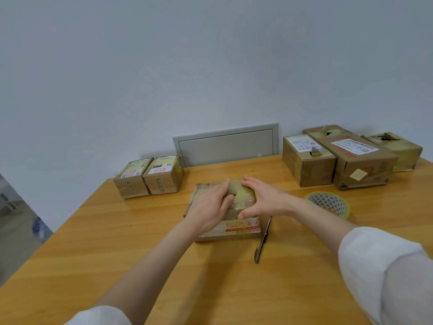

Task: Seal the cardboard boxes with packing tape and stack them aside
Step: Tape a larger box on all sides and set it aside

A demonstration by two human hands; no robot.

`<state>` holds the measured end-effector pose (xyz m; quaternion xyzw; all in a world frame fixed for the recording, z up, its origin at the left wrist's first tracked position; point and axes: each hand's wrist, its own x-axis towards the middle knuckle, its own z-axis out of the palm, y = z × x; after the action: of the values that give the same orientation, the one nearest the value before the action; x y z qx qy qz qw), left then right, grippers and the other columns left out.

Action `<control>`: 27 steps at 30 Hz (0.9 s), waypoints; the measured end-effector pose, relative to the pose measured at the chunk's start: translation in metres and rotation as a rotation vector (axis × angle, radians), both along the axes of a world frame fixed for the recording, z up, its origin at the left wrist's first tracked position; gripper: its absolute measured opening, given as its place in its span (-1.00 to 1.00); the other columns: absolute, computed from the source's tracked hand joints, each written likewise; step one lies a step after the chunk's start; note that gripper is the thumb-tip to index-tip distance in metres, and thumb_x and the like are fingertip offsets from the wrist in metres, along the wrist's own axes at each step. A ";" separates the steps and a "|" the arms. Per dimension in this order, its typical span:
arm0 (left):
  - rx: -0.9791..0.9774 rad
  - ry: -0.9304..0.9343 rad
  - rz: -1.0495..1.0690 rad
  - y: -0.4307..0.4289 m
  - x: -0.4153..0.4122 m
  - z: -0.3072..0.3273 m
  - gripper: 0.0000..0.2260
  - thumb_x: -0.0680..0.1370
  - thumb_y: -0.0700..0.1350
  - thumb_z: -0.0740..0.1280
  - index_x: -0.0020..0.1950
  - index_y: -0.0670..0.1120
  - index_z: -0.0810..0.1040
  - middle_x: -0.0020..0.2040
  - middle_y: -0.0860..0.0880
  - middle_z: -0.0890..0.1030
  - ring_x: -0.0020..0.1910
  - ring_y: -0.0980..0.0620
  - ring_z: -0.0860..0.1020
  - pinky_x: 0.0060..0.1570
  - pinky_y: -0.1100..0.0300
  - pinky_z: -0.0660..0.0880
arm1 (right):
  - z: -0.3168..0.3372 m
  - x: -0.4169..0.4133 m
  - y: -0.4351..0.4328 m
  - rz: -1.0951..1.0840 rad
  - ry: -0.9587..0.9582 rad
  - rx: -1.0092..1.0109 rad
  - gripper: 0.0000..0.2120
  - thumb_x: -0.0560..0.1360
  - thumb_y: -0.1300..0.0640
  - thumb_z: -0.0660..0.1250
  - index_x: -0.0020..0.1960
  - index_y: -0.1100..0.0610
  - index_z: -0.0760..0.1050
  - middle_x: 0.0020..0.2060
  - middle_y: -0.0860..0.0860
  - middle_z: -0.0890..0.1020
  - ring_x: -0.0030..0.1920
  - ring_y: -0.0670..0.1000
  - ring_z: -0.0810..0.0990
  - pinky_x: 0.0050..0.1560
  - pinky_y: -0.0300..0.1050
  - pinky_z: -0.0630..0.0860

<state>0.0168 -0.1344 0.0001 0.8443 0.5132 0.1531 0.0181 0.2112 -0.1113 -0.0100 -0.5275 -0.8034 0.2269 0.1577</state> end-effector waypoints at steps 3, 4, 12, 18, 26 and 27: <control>-0.019 0.060 -0.035 -0.003 0.004 0.001 -0.51 0.66 0.06 0.03 0.57 -0.06 0.07 0.55 -0.02 0.17 0.53 0.06 0.09 0.45 0.18 0.02 | 0.000 0.001 0.000 0.008 0.011 -0.005 0.07 0.25 -0.27 0.49 0.56 0.06 0.03 0.56 -0.09 -0.04 0.53 -0.03 0.02 0.49 -0.01 0.12; -0.033 0.098 -0.052 -0.003 0.006 0.000 -0.51 0.67 0.08 0.00 0.57 -0.05 0.04 0.56 0.00 0.12 0.54 0.08 0.04 0.46 0.18 -0.03 | 0.000 0.001 0.000 0.011 0.018 -0.007 0.07 0.26 -0.27 0.49 0.56 0.06 0.03 0.56 -0.10 -0.04 0.53 -0.03 0.03 0.49 0.01 0.13; -0.068 0.200 -0.086 -0.004 0.007 -0.003 -0.52 0.67 0.09 -0.07 0.57 -0.02 0.02 0.57 0.05 0.02 0.54 0.12 -0.04 0.50 0.14 -0.12 | -0.002 -0.001 -0.002 0.012 0.046 0.007 0.03 0.28 -0.22 0.49 0.55 0.07 0.05 0.56 -0.09 -0.02 0.53 -0.04 0.04 0.49 0.01 0.13; -0.080 0.092 -0.029 -0.006 0.006 -0.001 -0.48 0.67 0.10 -0.03 0.58 -0.06 -0.04 0.57 0.01 0.04 0.54 0.09 -0.02 0.46 0.21 -0.11 | 0.000 -0.001 -0.004 0.012 0.034 -0.003 0.03 0.30 -0.23 0.48 0.56 0.07 0.01 0.56 -0.10 -0.05 0.53 -0.03 0.04 0.48 0.02 0.15; -0.067 0.172 -0.031 -0.008 0.007 -0.004 -0.52 0.66 0.13 -0.08 0.57 0.02 0.03 0.57 0.08 0.04 0.54 0.11 -0.02 0.51 0.12 -0.08 | 0.001 -0.004 -0.009 0.004 0.038 -0.005 0.02 0.31 -0.22 0.47 0.56 0.07 -0.01 0.55 -0.12 -0.06 0.52 -0.02 0.07 0.46 0.04 0.20; -0.077 0.142 -0.029 -0.008 0.006 -0.004 -0.51 0.66 0.12 -0.07 0.57 0.01 0.01 0.57 0.06 0.05 0.54 0.10 -0.01 0.50 0.13 -0.07 | 0.001 -0.004 -0.010 0.005 0.039 -0.005 0.03 0.32 -0.21 0.47 0.57 0.07 -0.02 0.55 -0.12 -0.07 0.52 -0.02 0.07 0.46 0.03 0.20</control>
<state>0.0232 -0.1426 -0.0037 0.8590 0.5066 0.0726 0.0163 0.2074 -0.1210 -0.0091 -0.5216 -0.8007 0.2396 0.1712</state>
